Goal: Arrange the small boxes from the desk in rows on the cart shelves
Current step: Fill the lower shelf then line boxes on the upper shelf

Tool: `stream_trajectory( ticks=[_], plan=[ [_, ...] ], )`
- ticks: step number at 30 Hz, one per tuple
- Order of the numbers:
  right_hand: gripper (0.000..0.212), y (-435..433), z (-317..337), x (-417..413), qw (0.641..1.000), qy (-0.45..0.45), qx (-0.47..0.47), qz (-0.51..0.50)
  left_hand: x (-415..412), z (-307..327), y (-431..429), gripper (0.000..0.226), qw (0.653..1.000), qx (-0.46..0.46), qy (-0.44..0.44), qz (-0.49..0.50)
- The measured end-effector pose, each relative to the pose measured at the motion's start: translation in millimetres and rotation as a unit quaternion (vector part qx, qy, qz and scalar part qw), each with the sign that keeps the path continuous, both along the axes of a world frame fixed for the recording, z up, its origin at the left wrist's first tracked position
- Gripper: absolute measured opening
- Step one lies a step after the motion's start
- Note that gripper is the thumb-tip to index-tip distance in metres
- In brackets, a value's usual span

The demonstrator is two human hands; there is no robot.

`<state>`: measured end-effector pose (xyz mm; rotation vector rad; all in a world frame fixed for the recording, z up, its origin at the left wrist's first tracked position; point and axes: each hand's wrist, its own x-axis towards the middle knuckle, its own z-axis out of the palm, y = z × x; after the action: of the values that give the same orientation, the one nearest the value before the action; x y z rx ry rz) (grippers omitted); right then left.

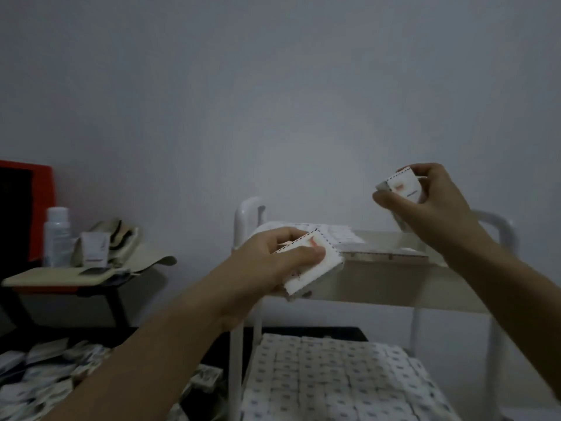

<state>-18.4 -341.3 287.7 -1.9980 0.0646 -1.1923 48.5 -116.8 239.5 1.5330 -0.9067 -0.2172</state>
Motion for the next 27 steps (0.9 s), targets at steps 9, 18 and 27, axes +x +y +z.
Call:
stream_trajectory(
  ticks=[9, 18, 27],
  plan=[
    [0.067, -68, 2, 7, 0.994, 0.081, -0.039, -0.064, 21, 68, -87, 0.034, 0.992, -0.055, -0.106, 0.034],
    [0.036, -98, -11, 21, 0.995, 0.055, 0.007, -0.078, 46, 60, -156, 0.038, 0.941, 0.074, -0.313, 0.109],
    [0.030, -99, -10, 27, 0.984, 0.132, -0.079, -0.087, 53, 51, -148, 0.011, 0.904, 0.169, -0.388, 0.054]
  ],
)
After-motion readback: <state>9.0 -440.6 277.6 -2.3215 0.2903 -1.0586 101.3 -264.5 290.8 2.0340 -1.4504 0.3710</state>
